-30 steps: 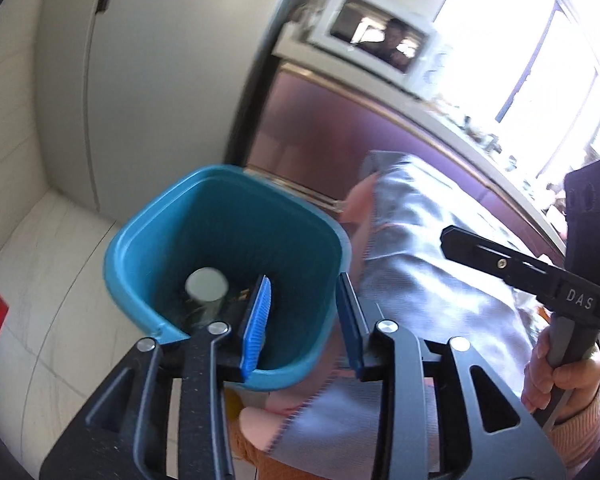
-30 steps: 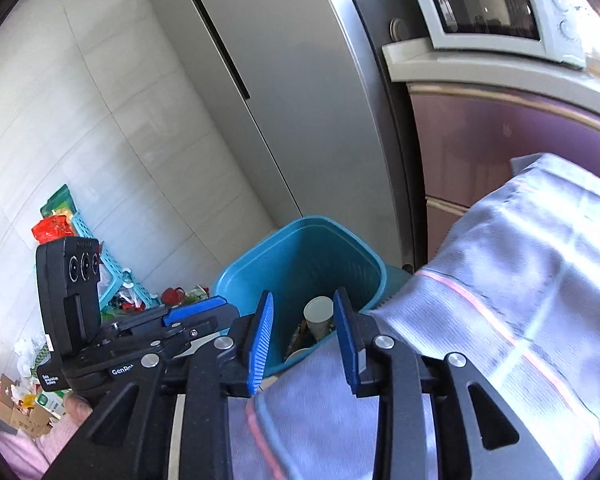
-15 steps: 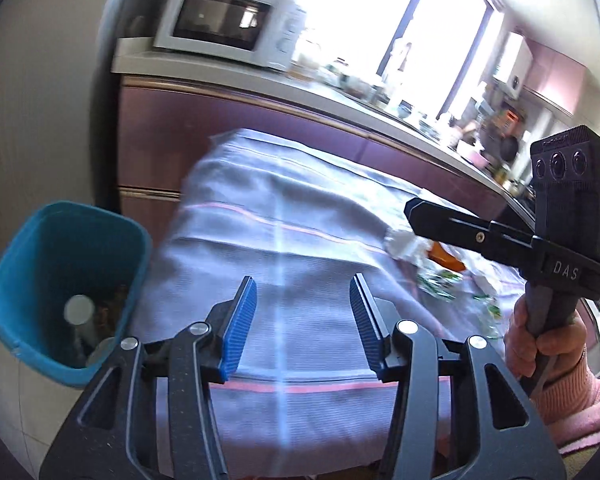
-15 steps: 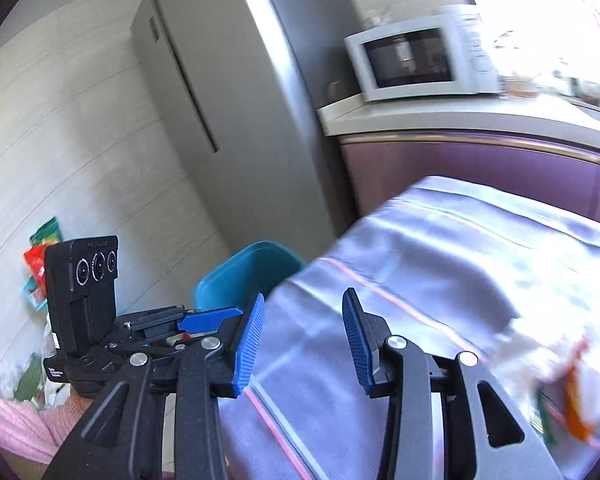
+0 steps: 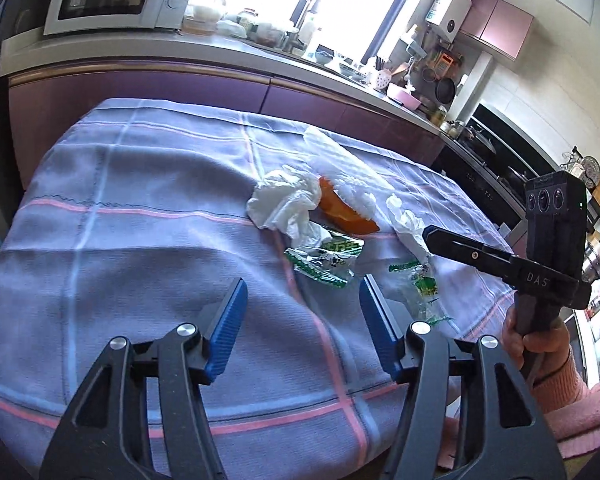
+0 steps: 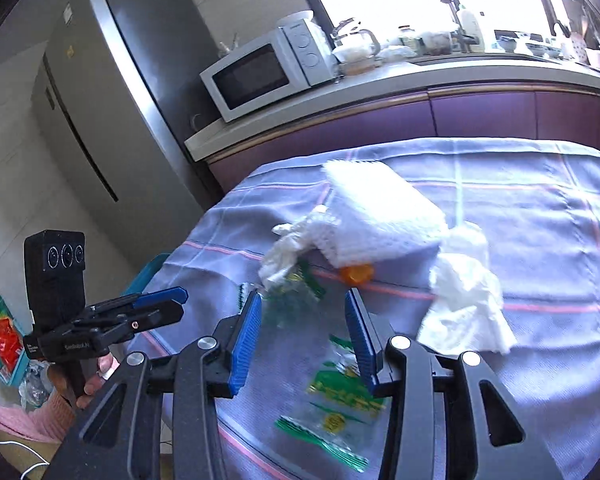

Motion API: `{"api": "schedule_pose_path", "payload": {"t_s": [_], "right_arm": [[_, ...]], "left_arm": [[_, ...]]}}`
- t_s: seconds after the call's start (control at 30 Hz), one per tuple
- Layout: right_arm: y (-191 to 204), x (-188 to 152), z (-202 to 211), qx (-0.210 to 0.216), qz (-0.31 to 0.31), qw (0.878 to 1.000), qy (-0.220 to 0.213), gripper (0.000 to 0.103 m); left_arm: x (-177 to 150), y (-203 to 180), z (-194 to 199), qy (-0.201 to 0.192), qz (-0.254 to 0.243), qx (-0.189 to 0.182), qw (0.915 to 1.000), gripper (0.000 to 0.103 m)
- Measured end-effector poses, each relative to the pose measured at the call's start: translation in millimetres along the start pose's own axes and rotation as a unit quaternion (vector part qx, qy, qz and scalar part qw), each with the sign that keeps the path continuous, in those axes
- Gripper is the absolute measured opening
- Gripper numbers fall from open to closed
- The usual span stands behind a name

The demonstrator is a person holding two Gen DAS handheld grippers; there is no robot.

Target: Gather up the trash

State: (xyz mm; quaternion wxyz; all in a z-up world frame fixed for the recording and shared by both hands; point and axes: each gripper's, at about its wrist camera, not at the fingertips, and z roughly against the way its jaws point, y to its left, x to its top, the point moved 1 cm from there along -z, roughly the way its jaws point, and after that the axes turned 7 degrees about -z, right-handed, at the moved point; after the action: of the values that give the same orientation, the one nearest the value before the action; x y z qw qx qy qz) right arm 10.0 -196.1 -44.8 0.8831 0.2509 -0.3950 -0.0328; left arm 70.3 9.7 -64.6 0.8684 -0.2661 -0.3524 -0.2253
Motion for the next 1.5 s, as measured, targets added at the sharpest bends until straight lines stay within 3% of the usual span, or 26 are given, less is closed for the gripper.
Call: {"api": "schedule_pose_path", "payload": {"t_s": [0.27, 0.33, 0.47, 0.6, 0.73, 1.1, 1.5], "right_arm": [[-42, -24, 15, -0.026, -0.036, 0.999, 0.01, 0.048], [-50, -30, 16, -0.022, -0.045, 0.999, 0.014, 0.054], [-54, -37, 13, -0.01, -0.055, 0.998, 0.023, 0.055], [-50, -41, 4, -0.002, -0.056, 0.998, 0.033, 0.055], [-49, -42, 2, 0.003, -0.058, 0.998, 0.033, 0.053], [-43, -43, 4, 0.011, -0.052, 0.998, 0.035, 0.02], [-29, -39, 2, 0.028, -0.037, 0.998, 0.031, 0.007]], "left_arm": [[11, -6, -43, 0.042, 0.017, -0.015, 0.9988, 0.058], [13, -5, -51, 0.051, 0.027, -0.013, 0.9982, 0.058], [14, -3, -63, 0.062, 0.046, -0.015, 0.9969, 0.057], [15, -1, -68, 0.066, 0.06, -0.021, 0.9958, 0.05], [13, 0, -71, 0.073, 0.071, -0.037, 0.9941, 0.031], [5, -3, -61, 0.069, 0.067, -0.043, 0.9945, 0.025], [-13, -1, -27, 0.056, 0.052, -0.034, 0.9965, 0.021]]}}
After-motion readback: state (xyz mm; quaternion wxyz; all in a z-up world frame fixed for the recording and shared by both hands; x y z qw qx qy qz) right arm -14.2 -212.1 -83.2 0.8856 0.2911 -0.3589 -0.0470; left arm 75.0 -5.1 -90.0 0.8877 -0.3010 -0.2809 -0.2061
